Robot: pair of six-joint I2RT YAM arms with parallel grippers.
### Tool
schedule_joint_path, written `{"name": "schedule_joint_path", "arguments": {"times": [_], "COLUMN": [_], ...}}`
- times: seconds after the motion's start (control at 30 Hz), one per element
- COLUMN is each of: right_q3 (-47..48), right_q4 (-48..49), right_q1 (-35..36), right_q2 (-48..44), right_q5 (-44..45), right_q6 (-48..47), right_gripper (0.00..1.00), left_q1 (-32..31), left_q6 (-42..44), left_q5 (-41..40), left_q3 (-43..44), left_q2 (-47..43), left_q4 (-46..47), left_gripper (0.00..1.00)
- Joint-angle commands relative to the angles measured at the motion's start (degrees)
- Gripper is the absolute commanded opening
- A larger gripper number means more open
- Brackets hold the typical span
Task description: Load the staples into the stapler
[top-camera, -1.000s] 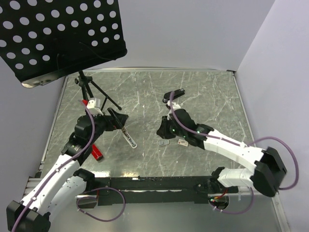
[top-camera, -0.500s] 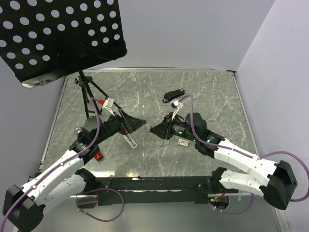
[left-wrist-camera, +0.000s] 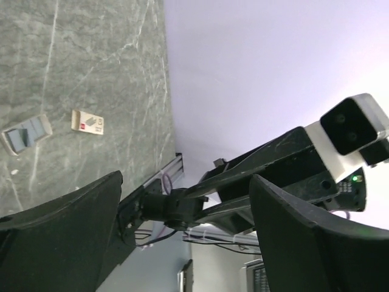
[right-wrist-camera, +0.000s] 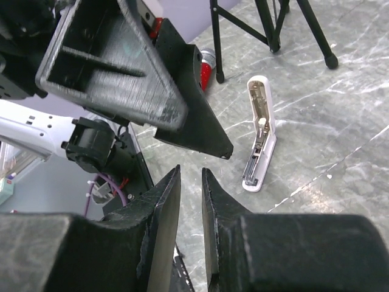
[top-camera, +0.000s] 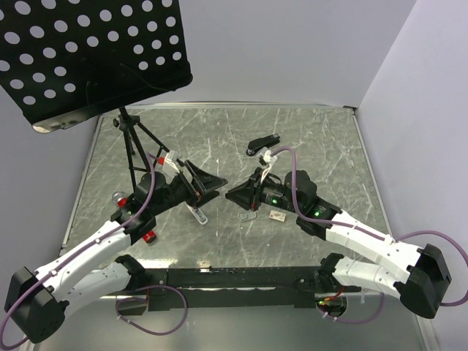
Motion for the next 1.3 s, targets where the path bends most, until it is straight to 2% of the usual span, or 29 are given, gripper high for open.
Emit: {"name": "schedule_joint_path", "arguments": {"times": [0.0, 0.13, 0.27, 0.43, 0.47, 0.6, 0.63, 0.93, 1.03, 1.13, 1.27], "right_q3": [0.5, 0.6, 2.0, 3.6, 5.0, 7.8, 8.5, 20.1, 24.0, 27.3, 31.3], "right_q4": [4.0, 0.9, -8.6, -17.1, -20.7, -25.9, -26.8, -40.3, -42.2, -44.1, -46.4], "right_q1": [0.3, 0.3, 0.3, 0.5, 1.3, 6.3, 7.4, 18.8, 22.1, 24.2, 26.9], "right_q2": [-1.8, -1.6, 0.2, 4.5, 5.5, 11.0, 12.1, 27.2, 32.4, 37.1, 41.9], "right_q5": [-1.1, 1.4, 4.6, 3.3, 3.2, 3.5, 3.6, 6.0, 6.1, 7.5, 10.1], "right_q6": [-2.3, -2.6, -3.4, -4.0, -5.0, -9.0, -10.2, -23.0, -27.3, -29.5, -31.0], "right_gripper": [0.28, 0.27, 0.29, 0.43, 0.45, 0.59, 0.6, 0.59, 0.58, 0.54, 0.5], "left_q1": [-0.1, -0.2, -0.2, -0.1, -0.1, -0.1, -0.1, -0.1, 0.0, 0.0, -0.1], "left_q6": [-6.0, -5.6, 2.0, 11.5, 12.8, 18.5, 21.0, 37.1, 41.5, 44.7, 44.6], "left_q5": [0.5, -1.4, -10.7, -25.0, -26.7, -34.3, -36.6, -52.3, -57.9, -63.1, -67.8], "left_q3": [4.0, 4.8, 7.8, 8.6, 8.7, 8.7, 8.5, 8.2, 6.5, 3.3, -0.5], "left_q2": [1.2, 1.3, -1.4, -6.5, -7.0, -9.6, -10.5, -16.8, -19.7, -22.6, -25.5], "left_q4": [-2.5, -6.1, -15.9, -24.1, -25.0, -28.6, -29.1, -30.2, -29.2, -27.2, -25.4], "left_gripper": [0.87, 0.87, 0.9, 0.92, 0.93, 0.95, 0.95, 1.0, 0.99, 0.99, 0.99]}}
